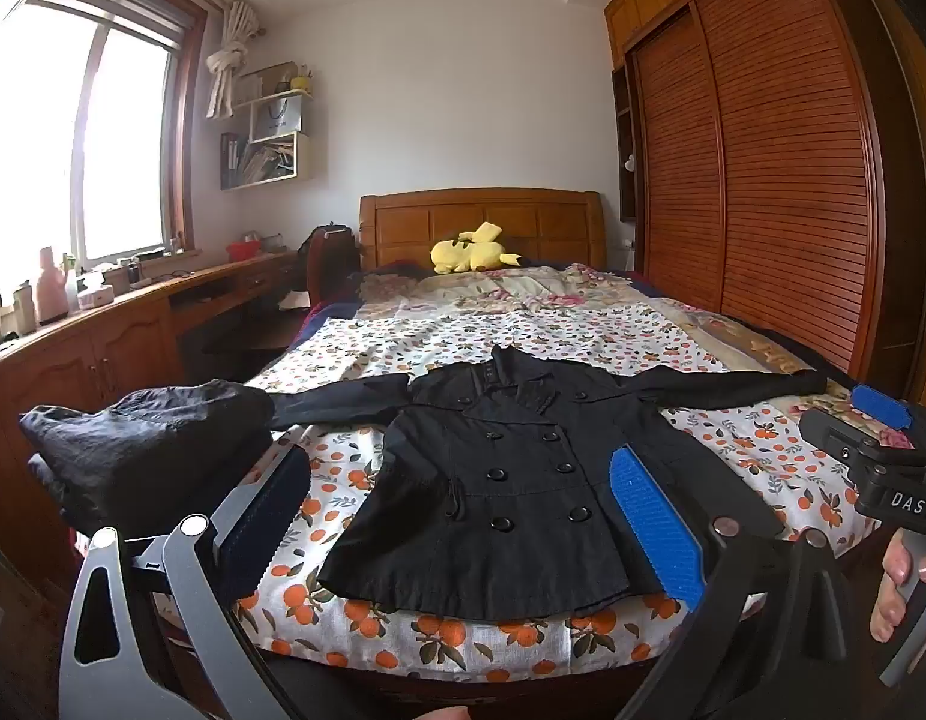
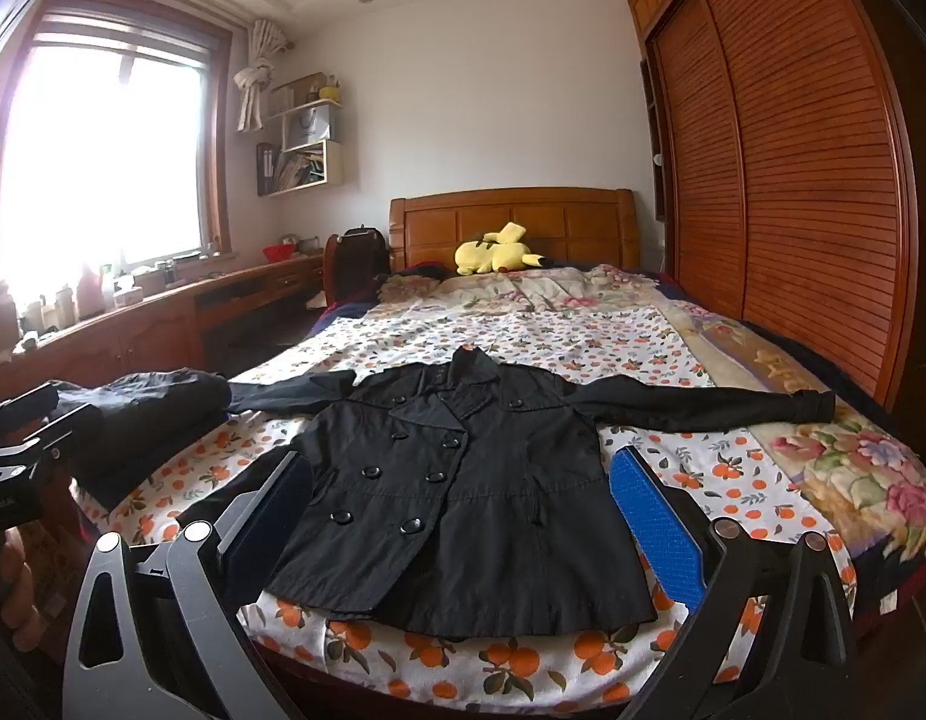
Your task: Fold large clothes
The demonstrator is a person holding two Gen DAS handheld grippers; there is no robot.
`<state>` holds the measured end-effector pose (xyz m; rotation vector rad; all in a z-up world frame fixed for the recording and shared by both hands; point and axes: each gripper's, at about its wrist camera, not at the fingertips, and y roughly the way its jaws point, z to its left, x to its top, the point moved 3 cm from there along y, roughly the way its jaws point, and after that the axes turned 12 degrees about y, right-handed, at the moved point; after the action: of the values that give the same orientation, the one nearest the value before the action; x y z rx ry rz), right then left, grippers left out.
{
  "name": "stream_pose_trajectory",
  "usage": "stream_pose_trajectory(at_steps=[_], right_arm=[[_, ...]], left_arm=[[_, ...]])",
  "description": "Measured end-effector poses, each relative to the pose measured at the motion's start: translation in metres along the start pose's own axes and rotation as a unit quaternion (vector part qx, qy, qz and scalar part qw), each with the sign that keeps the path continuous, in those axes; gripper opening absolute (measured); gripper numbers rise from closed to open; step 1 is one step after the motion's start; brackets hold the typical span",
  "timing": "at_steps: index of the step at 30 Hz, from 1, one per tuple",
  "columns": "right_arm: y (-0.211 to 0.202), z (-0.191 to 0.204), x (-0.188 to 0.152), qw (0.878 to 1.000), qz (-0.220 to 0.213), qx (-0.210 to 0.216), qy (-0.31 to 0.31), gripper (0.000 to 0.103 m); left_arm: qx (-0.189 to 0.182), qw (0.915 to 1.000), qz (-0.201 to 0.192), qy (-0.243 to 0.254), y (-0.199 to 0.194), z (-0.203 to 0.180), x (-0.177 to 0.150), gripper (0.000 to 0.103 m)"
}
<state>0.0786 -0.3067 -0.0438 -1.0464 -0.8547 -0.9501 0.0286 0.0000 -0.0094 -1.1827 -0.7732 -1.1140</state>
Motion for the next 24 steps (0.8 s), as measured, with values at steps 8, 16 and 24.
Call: stream_pose_trajectory(at_steps=[8, 16, 24], right_arm=[[0.0001, -0.0002, -0.0001, 1.000, 0.003, -0.001, 0.000, 0.096], [-0.0003, -0.0006, -0.0003, 1.000, 0.003, -0.001, 0.000, 0.096], [-0.0006, -0.0012, -0.0004, 1.000, 0.003, -0.001, 0.000, 0.096]], left_arm=[[0.000, 1.0000, 0.000, 0.000, 0.0000, 0.0000, 0.0000, 0.101], [0.000, 1.0000, 0.000, 0.001, 0.0002, -0.0001, 0.0001, 0.101], [0.000, 1.0000, -0.001, 0.000, -0.0001, -0.0001, 0.0001, 0.101]])
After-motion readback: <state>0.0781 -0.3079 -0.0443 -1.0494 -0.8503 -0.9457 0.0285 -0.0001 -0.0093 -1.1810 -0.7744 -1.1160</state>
